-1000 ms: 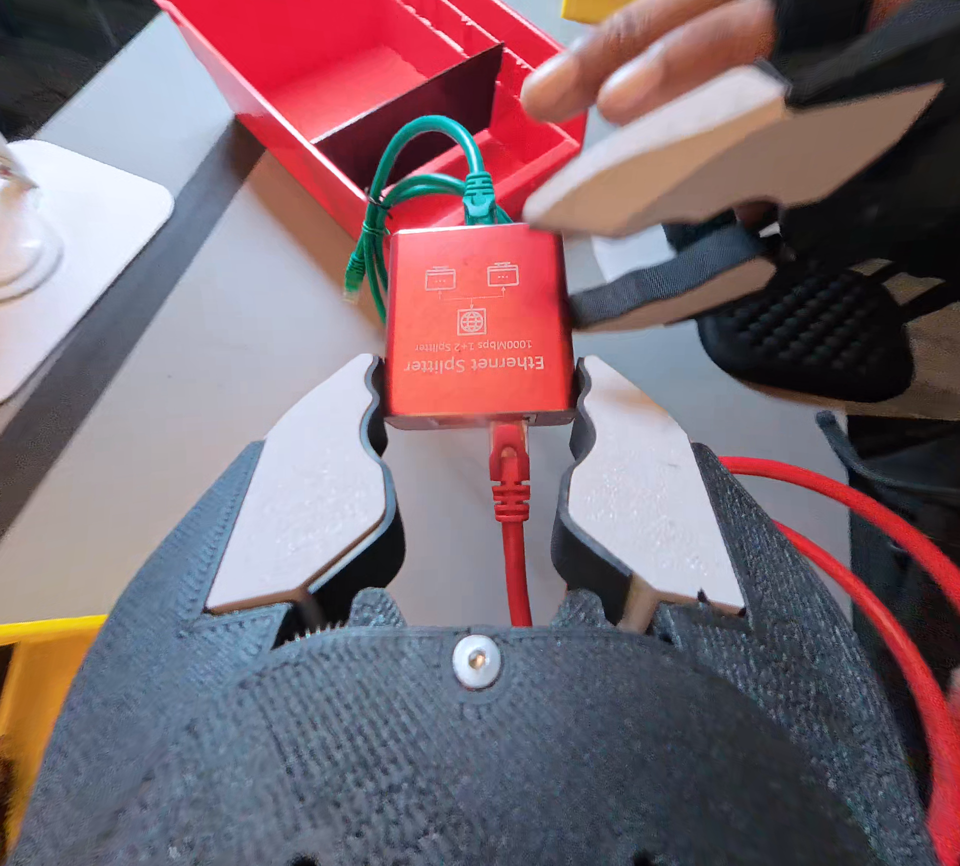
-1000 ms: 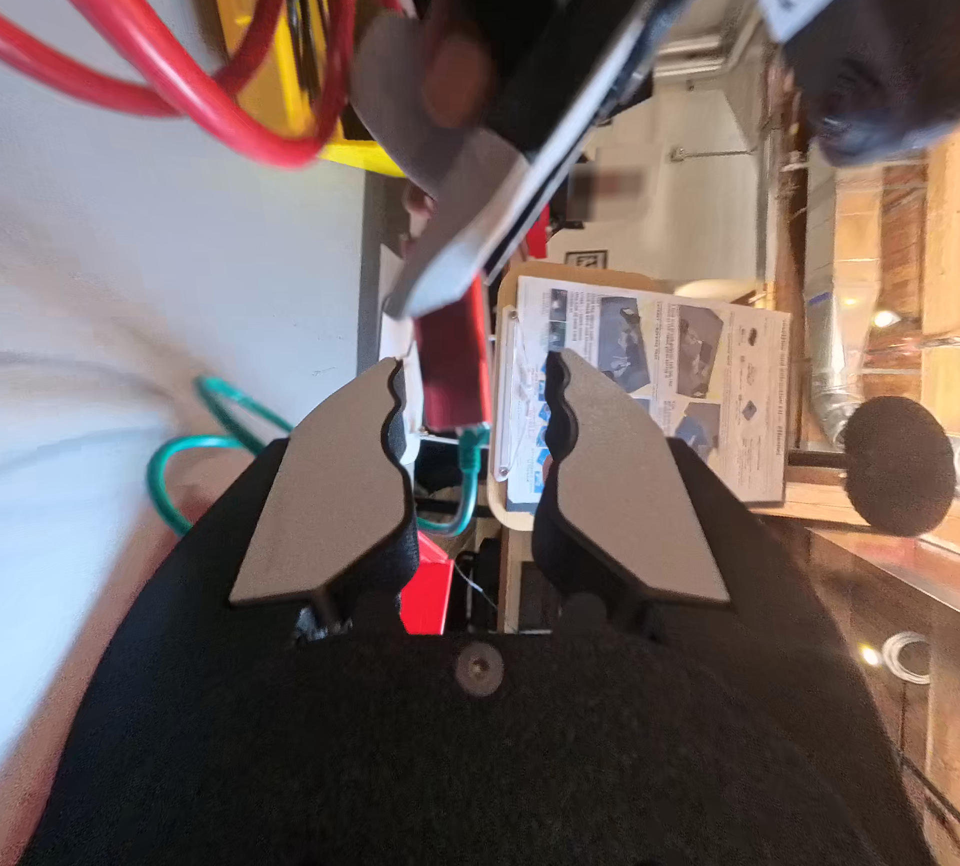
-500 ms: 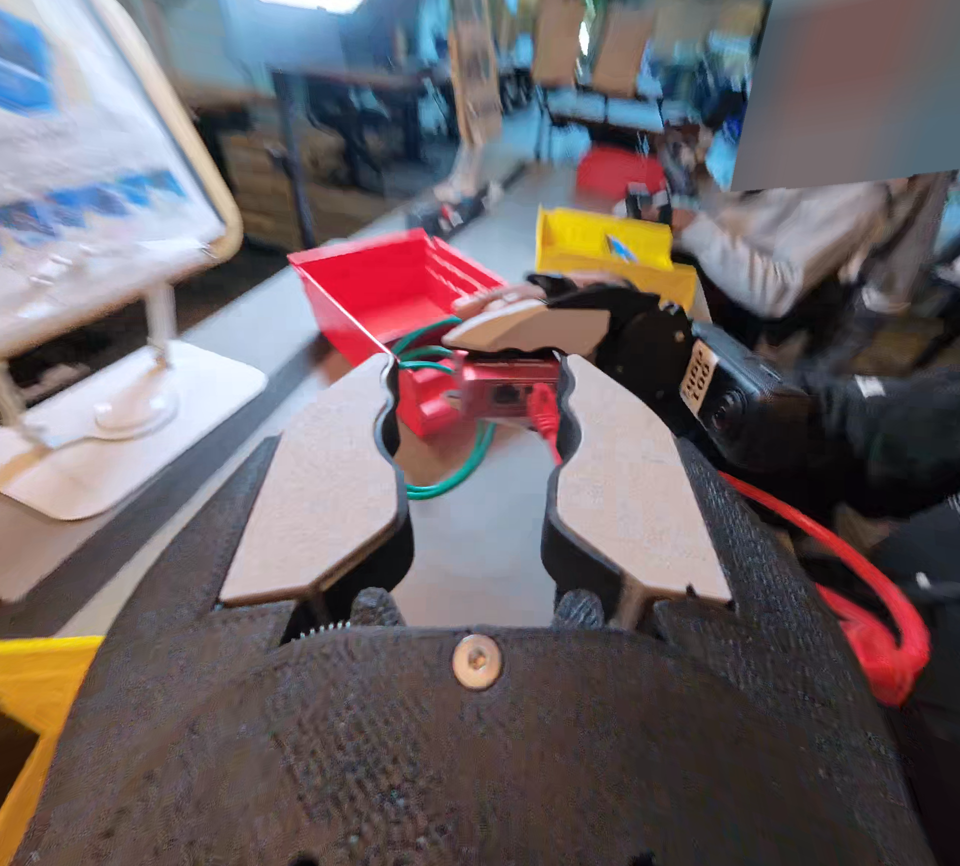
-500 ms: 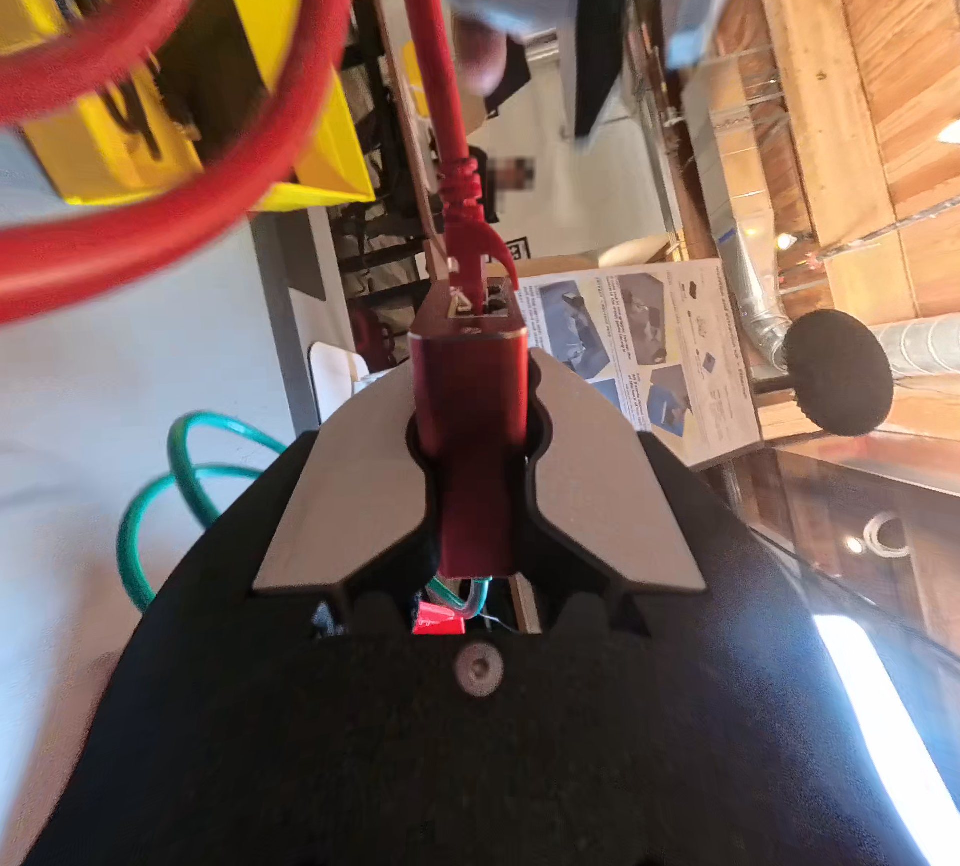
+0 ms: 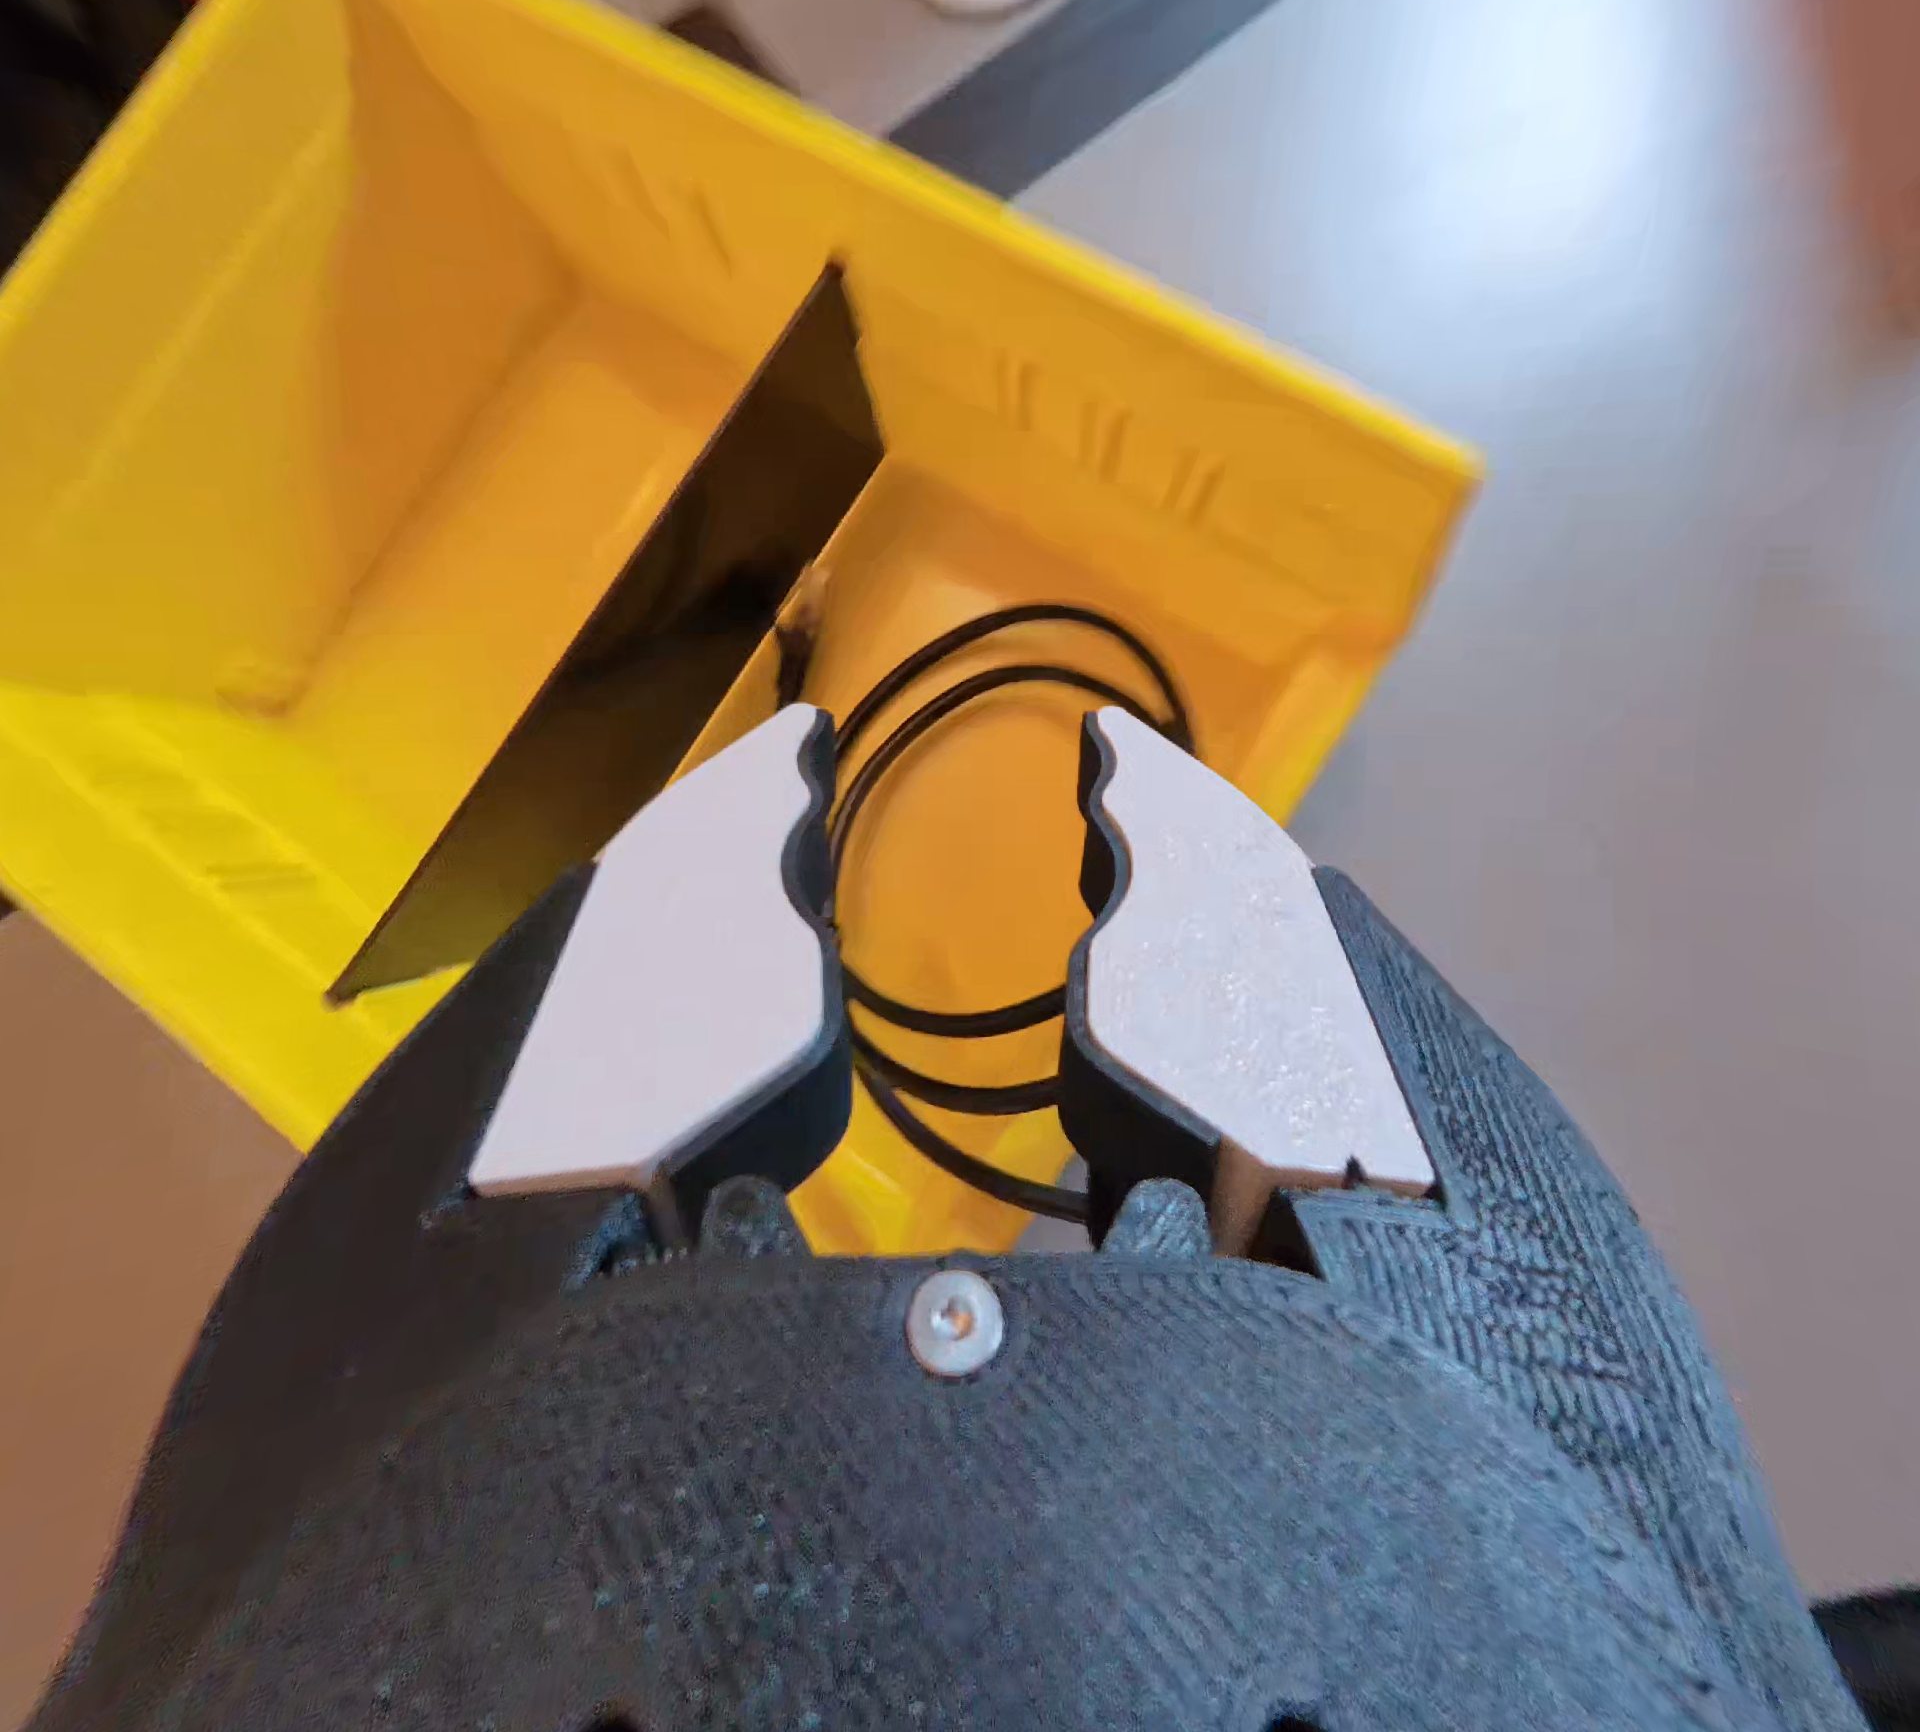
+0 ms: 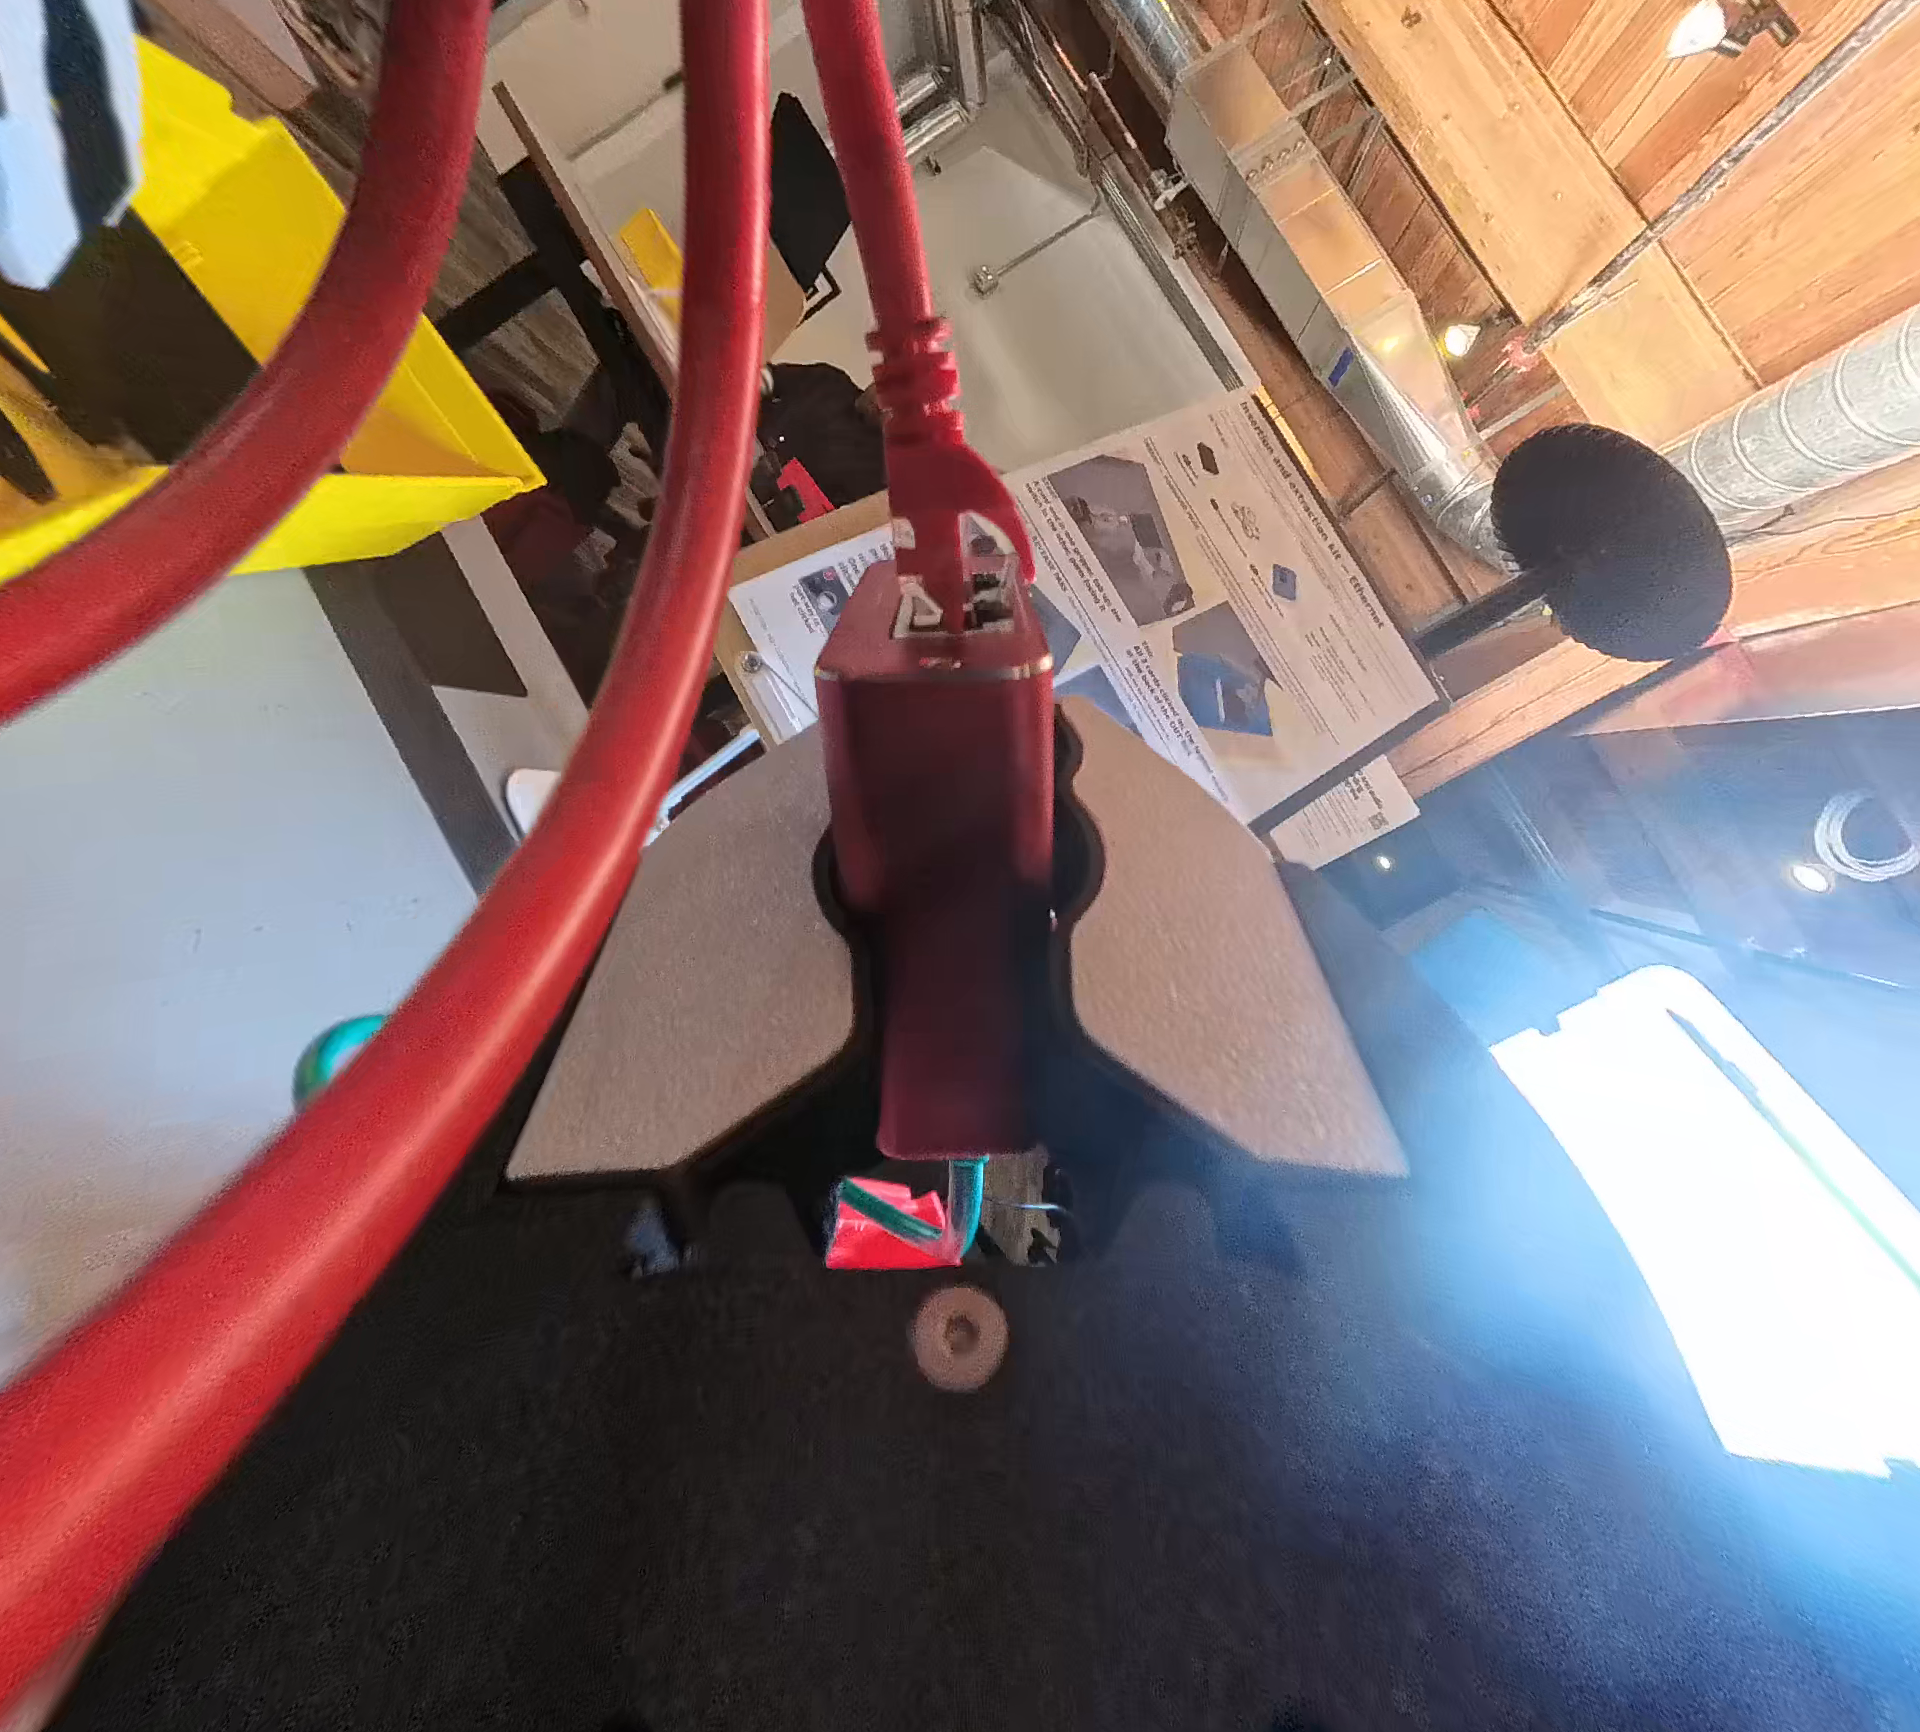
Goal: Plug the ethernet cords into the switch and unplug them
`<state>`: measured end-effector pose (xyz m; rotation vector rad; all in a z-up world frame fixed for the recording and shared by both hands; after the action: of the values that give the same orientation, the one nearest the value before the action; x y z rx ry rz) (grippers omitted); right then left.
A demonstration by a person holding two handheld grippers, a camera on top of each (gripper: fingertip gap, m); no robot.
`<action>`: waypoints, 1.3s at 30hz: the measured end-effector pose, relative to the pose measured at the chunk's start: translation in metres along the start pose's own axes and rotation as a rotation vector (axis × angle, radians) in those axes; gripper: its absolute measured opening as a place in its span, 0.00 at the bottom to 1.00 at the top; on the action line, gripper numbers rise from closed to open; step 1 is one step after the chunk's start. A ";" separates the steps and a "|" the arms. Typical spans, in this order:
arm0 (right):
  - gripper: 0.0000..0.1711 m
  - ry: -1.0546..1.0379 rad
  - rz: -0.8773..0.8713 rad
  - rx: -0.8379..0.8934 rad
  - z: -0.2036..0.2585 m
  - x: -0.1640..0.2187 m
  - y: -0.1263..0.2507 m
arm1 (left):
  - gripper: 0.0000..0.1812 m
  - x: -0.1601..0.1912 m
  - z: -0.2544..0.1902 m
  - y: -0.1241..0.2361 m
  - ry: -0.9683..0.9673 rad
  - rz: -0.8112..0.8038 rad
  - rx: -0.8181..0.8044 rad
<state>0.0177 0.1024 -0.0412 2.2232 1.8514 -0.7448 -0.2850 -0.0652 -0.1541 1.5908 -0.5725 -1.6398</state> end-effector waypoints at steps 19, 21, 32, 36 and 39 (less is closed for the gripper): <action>0.23 -0.066 0.010 -0.032 -0.005 0.009 0.000 | 0.26 0.041 0.030 -0.049 0.096 0.408 -0.217; 0.23 -0.081 0.008 -0.029 -0.007 0.010 0.001 | 0.28 0.037 0.028 -0.043 0.106 0.374 -0.175; 0.23 -0.094 0.013 -0.057 0.001 0.013 -0.005 | 0.13 0.046 0.031 -0.067 0.016 0.542 -0.187; 0.22 -0.106 0.015 -0.059 0.002 0.015 -0.005 | 0.06 0.044 0.031 -0.072 -0.051 0.514 -0.216; 0.23 -0.093 0.019 -0.054 0.000 0.017 -0.003 | 0.06 0.034 0.028 -0.065 -0.122 0.445 -0.265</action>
<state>0.0163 0.1177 -0.0484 2.1330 1.7828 -0.7714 -0.3239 -0.0570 -0.2220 1.0841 -0.6849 -1.4110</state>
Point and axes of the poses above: each gripper's, where its closed fingertips meet, y back along the fingers, x out of its underside, z = x × y across the jaws, the point moved 7 cm from there along y, back along the fingers, and after that the axes turned 1 degree about y, right-handed, at the moved point
